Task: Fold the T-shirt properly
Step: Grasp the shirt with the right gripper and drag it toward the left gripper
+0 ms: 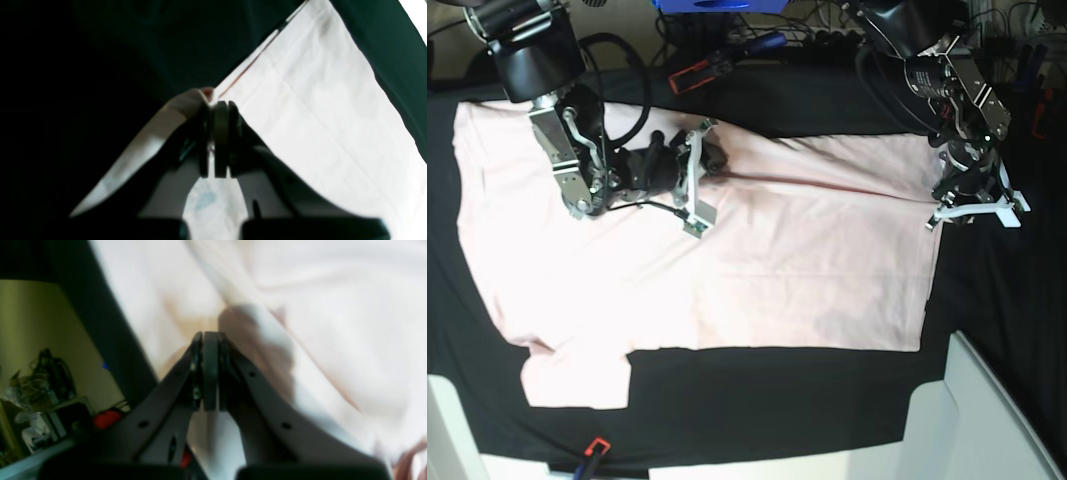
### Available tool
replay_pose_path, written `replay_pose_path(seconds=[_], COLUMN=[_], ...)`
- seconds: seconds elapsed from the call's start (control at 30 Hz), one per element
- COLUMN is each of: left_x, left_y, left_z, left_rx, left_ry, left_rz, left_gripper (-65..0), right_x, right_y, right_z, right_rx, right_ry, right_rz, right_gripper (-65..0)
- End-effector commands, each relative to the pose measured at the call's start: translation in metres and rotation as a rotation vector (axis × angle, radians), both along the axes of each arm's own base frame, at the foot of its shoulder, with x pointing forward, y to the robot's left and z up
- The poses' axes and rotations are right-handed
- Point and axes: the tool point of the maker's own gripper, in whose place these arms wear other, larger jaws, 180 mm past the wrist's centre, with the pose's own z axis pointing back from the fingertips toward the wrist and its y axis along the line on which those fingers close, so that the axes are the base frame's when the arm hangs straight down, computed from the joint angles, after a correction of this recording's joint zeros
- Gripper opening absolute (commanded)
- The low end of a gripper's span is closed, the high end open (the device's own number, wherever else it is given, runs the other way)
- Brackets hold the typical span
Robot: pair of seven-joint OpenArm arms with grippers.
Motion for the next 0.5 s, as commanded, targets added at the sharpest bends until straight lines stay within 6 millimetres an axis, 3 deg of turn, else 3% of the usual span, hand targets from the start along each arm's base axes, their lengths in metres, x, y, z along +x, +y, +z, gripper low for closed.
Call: replay_pose_path(seconds=[0.0, 0.27, 0.47], left_x=[0.009, 0.009, 0.002], left_y=[0.006, 0.003, -0.004], left_z=[0.013, 0.008, -0.014], left_rx=[0.027, 0.022, -0.021], left_ry=[-0.046, -0.033, 0.017], left_rz=[0.005, -0.005, -0.01], left_gripper=[-65.0, -65.0, -65.0], right_x=[0.009, 0.032, 0.058], right_y=[0.003, -0.003, -0.019], right_z=[0.007, 0.005, 0.014], right_rx=[0.033, 0.037, 0.004], right_ry=[-0.023, -0.041, -0.09], right_rz=[-0.012, -0.045, -0.047], right_gripper=[-63.7, -63.7, -63.7])
